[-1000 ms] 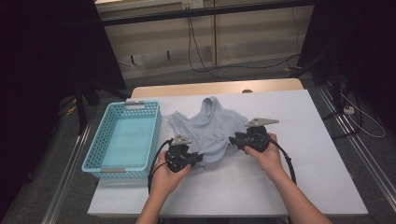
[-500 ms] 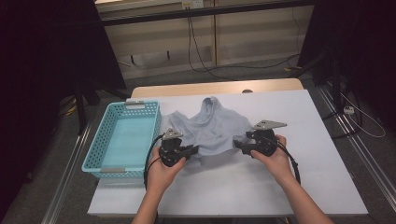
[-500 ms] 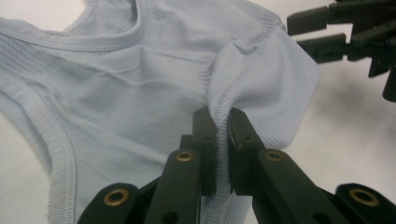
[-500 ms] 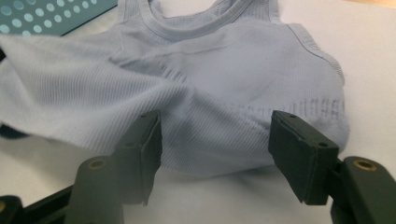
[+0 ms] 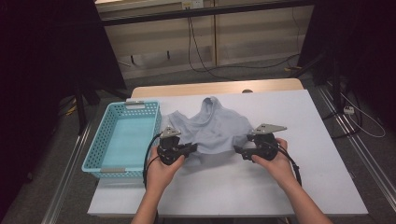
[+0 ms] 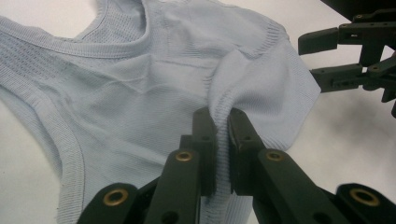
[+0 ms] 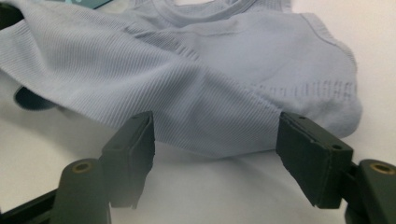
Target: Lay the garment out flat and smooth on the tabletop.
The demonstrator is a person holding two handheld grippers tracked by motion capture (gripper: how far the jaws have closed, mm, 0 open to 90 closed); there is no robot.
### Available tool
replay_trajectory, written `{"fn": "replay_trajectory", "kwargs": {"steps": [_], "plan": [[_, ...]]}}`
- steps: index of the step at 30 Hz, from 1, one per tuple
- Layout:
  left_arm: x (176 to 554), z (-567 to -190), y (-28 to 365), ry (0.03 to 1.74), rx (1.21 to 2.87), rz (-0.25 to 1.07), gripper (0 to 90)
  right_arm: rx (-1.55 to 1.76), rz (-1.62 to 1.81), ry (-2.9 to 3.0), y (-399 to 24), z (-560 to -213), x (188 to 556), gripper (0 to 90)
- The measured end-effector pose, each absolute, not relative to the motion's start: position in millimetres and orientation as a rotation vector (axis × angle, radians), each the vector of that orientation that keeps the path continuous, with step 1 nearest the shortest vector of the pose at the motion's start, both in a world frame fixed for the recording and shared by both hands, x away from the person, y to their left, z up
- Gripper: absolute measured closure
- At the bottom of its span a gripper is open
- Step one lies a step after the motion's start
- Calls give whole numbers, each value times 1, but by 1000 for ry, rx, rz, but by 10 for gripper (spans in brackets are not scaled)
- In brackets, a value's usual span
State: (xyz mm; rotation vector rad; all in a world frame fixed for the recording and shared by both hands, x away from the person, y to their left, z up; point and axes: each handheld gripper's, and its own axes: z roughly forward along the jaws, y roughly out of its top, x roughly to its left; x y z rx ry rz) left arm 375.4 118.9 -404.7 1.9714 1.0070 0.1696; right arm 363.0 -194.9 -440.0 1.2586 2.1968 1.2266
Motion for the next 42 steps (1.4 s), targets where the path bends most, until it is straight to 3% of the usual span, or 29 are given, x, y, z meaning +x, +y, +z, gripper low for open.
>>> {"fn": "replay_trajectory", "kwargs": {"steps": [27,42], "plan": [[377,-405,119,1012,1966,169,830,1233,1195,2222,-186,-445,355,171],[376,-406,119,1016,1961,159,829,1225,1052,2194,-168,-455,367,203]]}}
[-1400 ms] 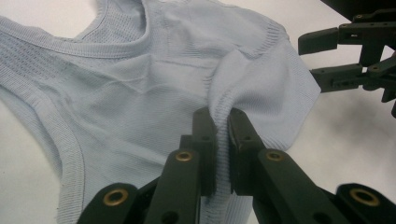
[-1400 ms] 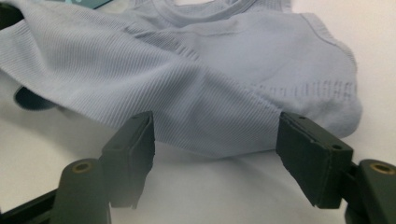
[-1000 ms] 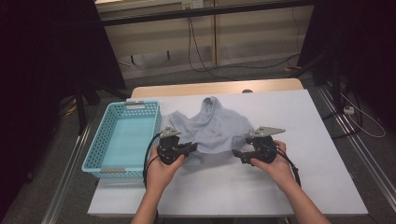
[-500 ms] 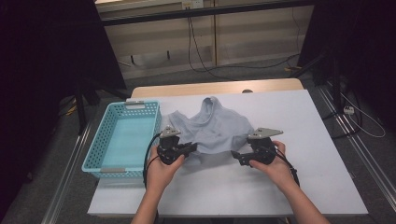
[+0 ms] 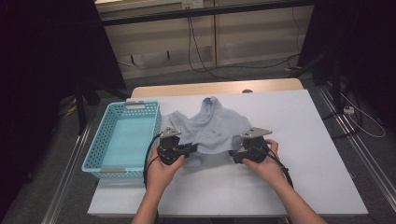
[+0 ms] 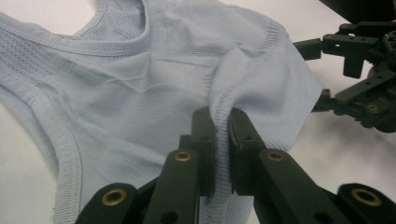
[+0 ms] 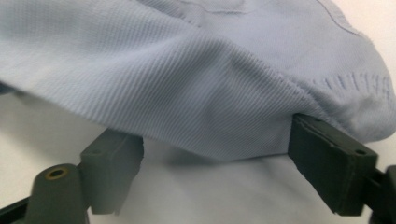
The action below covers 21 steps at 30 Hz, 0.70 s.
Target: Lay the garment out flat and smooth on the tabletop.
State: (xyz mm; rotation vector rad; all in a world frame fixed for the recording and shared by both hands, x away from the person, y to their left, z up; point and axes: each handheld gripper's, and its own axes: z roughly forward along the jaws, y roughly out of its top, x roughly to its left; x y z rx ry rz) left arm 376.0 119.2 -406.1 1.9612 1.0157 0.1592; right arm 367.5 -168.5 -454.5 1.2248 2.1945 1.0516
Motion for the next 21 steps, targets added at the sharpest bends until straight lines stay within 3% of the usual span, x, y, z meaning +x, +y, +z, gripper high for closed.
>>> {"fn": "replay_trajectory", "kwargs": {"steps": [8,16,21], "plan": [[375,-406,119,1018,1958,165,825,1240,1020,2156,-176,-455,379,438],[375,-407,118,1016,1960,162,825,1298,998,2096,-190,-451,380,473],[375,-407,119,1016,1958,155,824,1299,1033,2136,-190,-452,379,671]]}}
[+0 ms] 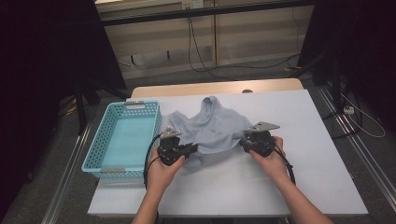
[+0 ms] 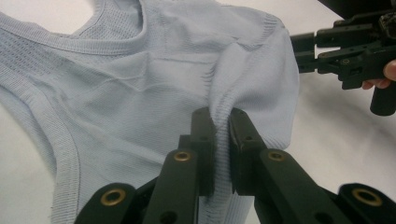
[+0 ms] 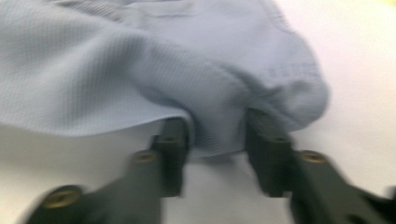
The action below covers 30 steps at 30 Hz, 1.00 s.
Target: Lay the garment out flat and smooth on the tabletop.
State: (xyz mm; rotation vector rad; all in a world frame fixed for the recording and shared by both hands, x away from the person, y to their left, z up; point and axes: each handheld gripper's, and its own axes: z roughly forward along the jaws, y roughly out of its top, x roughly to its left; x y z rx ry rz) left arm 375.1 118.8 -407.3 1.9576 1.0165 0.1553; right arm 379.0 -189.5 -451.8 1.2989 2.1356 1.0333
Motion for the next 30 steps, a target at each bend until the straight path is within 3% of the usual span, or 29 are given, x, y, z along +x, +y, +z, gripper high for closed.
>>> {"fn": "replay_trajectory", "kwargs": {"steps": [5,23,30], "plan": [[374,-407,119,1016,1963,159,825,1303,1092,2168,-194,-450,377,859],[372,-406,113,985,1992,159,819,1294,1312,2011,-229,-409,356,900],[372,-409,112,993,1998,148,816,1301,1272,2038,-226,-418,357,900]]}}
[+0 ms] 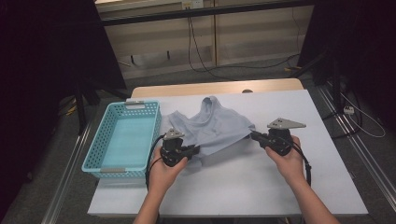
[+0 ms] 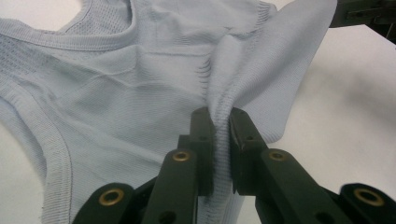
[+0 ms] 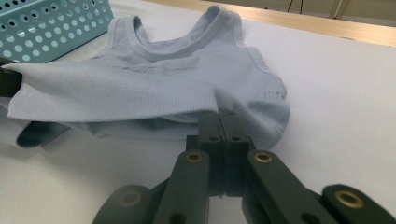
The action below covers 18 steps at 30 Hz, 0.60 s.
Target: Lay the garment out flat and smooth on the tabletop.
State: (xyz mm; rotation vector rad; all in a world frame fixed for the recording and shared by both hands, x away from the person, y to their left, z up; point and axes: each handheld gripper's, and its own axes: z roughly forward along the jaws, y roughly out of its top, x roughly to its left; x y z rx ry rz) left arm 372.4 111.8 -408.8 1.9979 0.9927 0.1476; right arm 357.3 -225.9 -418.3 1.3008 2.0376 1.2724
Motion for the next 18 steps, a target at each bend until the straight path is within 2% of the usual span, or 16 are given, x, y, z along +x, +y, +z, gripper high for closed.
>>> {"fn": "replay_trajectory", "kwargs": {"steps": [4,6,12,14,17,18], "plan": [[373,-411,111,993,2010,138,813,1301,1266,2041,-224,-421,359,895],[373,-411,111,998,2009,138,814,1307,1242,2036,-223,-425,360,831],[373,-410,111,1000,2004,145,816,1306,1203,2049,-219,-434,361,751],[373,-410,112,1001,2002,143,817,1302,1183,2061,-215,-436,361,684],[373,-410,112,1002,1999,143,817,1296,1177,2071,-213,-438,362,656],[373,-410,112,1003,1994,144,817,1297,1173,2072,-212,-439,363,617]]}}
